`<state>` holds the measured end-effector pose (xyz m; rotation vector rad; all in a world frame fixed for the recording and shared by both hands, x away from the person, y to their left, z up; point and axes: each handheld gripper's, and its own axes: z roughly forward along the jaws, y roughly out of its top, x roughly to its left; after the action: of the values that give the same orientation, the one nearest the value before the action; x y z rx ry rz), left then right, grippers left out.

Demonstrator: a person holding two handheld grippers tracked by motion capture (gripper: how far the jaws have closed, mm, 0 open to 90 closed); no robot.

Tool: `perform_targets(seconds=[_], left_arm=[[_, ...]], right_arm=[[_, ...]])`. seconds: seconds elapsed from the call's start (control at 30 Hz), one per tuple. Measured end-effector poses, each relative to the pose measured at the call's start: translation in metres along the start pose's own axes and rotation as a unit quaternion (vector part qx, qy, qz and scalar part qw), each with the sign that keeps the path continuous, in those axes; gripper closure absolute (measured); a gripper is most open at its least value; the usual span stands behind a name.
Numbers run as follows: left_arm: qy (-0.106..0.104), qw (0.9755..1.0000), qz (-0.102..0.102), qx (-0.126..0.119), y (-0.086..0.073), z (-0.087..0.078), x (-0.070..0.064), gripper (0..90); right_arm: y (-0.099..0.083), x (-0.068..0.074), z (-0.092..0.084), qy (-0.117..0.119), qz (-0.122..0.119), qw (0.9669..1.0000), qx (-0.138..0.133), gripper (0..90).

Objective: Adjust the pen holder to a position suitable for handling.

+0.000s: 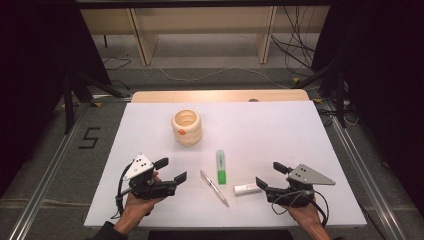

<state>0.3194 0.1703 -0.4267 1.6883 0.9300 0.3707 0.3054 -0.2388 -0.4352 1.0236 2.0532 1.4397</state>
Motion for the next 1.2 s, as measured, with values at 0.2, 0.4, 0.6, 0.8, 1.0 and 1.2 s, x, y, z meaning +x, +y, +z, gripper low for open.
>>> perform_targets(seconds=[0.2, 0.4, 0.6, 0.8, 1.0, 1.2], left_arm=[[0.005, 1.0, 0.0, 0.003, 0.0, 0.001, 0.002, 15.1], [-0.004, 0.9998, -0.018, 0.002, 0.006, 0.004, -0.001, 15.1], [0.002, 0.9997, -0.026, -0.001, 0.013, 0.006, 0.001, 15.1], [0.032, 0.9988, -0.038, 0.0, 0.028, 0.007, 0.012, 15.1], [0.062, 0.997, -0.046, 0.009, 0.038, 0.019, 0.028, 15.1], [0.101, 0.9933, -0.053, 0.018, 0.043, 0.028, 0.05, 15.3]], right_arm=[[0.0, 0.0, 0.001, -0.001, -0.001, 1.0, -0.002, 21.3], [0.0, 0.0, 0.001, 0.002, -0.001, 1.0, -0.008, 21.6], [0.001, 0.0, 0.0, 0.003, -0.001, 0.9999, -0.012, 21.6], [0.002, 0.0, -0.001, 0.003, 0.002, 0.9999, -0.016, 21.6], [0.002, 0.0, -0.001, 0.004, 0.001, 0.9998, -0.018, 21.6], [0.003, -0.003, -0.003, 0.004, 0.006, 0.9997, -0.025, 21.7]])
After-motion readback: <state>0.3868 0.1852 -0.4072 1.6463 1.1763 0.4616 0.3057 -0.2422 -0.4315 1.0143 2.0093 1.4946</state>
